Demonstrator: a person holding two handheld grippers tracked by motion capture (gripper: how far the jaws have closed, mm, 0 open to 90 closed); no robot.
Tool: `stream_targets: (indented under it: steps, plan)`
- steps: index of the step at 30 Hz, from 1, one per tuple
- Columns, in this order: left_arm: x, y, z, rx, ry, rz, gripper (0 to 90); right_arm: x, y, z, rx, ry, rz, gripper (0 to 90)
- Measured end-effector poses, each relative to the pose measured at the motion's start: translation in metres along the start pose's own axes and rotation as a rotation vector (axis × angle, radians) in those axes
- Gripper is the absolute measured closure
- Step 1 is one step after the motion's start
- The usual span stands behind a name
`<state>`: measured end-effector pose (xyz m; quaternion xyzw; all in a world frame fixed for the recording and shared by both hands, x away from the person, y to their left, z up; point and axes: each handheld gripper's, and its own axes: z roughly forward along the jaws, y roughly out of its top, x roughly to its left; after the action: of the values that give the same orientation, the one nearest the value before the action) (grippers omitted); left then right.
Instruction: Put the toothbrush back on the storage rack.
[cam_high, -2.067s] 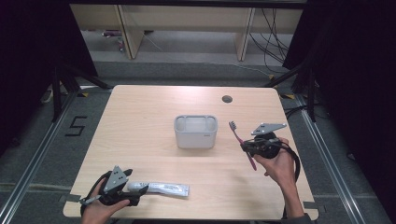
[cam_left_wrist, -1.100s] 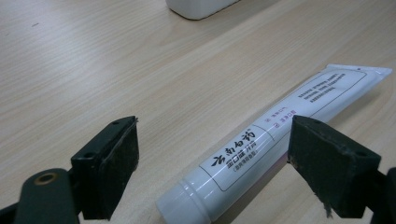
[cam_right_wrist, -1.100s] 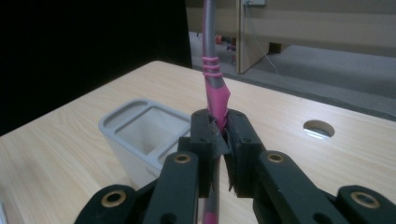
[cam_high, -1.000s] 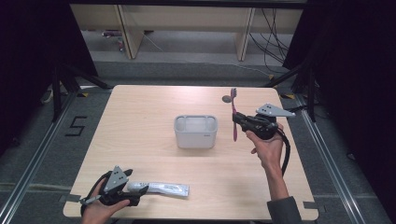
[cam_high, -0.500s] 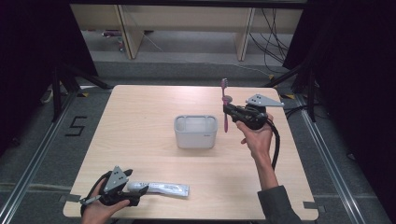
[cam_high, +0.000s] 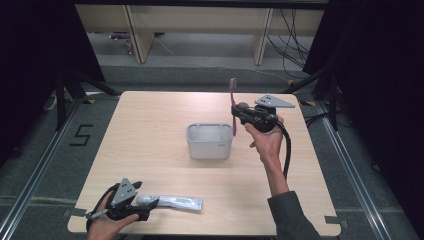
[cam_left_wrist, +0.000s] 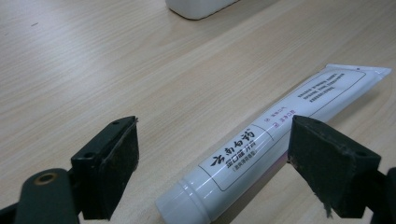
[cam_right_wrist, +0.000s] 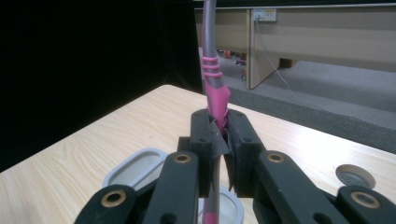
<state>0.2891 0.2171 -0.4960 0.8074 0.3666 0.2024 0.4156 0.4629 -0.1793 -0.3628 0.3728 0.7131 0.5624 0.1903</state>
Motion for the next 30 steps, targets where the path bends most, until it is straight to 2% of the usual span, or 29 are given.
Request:
stream_targets:
  steps: [1, 3, 7, 10, 14, 19, 20, 25, 26, 28, 30]
  plan:
    - [0.000, 0.000, 0.000, -0.001, 0.000, -0.005, 16.0, 0.000, 0.001, 0.004, -0.004, 0.014, 0.004, 82.6]
    - [0.000, 0.000, 0.000, -0.006, -0.002, -0.012, 16.0, 0.002, 0.001, 0.007, -0.002, 0.007, 0.012, 82.7]
    - [-0.001, 0.000, 0.000, -0.004, -0.004, -0.006, 16.0, 0.000, -0.001, 0.013, -0.004, 0.007, -0.006, 82.6]
    - [0.000, 0.000, 0.000, -0.006, -0.007, -0.006, 16.0, -0.001, -0.005, 0.022, -0.002, 0.000, 0.023, 82.6]
    - [0.000, 0.000, 0.000, -0.004, -0.004, -0.008, 16.0, -0.004, -0.008, 0.027, 0.010, -0.007, 0.012, 82.5]
    - [0.000, 0.000, 0.000, -0.005, -0.007, -0.006, 16.0, -0.005, -0.014, 0.034, 0.016, -0.018, 0.045, 82.5]
    - [0.000, 0.000, 0.000, -0.007, -0.007, -0.006, 16.0, -0.007, -0.015, 0.036, 0.014, -0.023, 0.028, 82.5]
    - [0.000, 0.000, 0.000, -0.006, -0.007, -0.006, 16.0, -0.008, -0.018, 0.040, 0.004, -0.035, 0.015, 82.5]
    - [0.000, 0.000, 0.000, -0.006, -0.007, -0.001, 16.0, -0.007, -0.020, 0.042, 0.011, -0.026, 0.037, 82.5]
    - [0.000, 0.000, 0.000, -0.007, -0.007, -0.003, 16.0, -0.007, -0.021, 0.042, 0.015, -0.032, 0.033, 82.5]
    - [-0.001, 0.000, 0.000, -0.006, -0.006, -0.003, 16.0, -0.007, -0.024, 0.043, 0.018, -0.034, 0.050, 82.4]
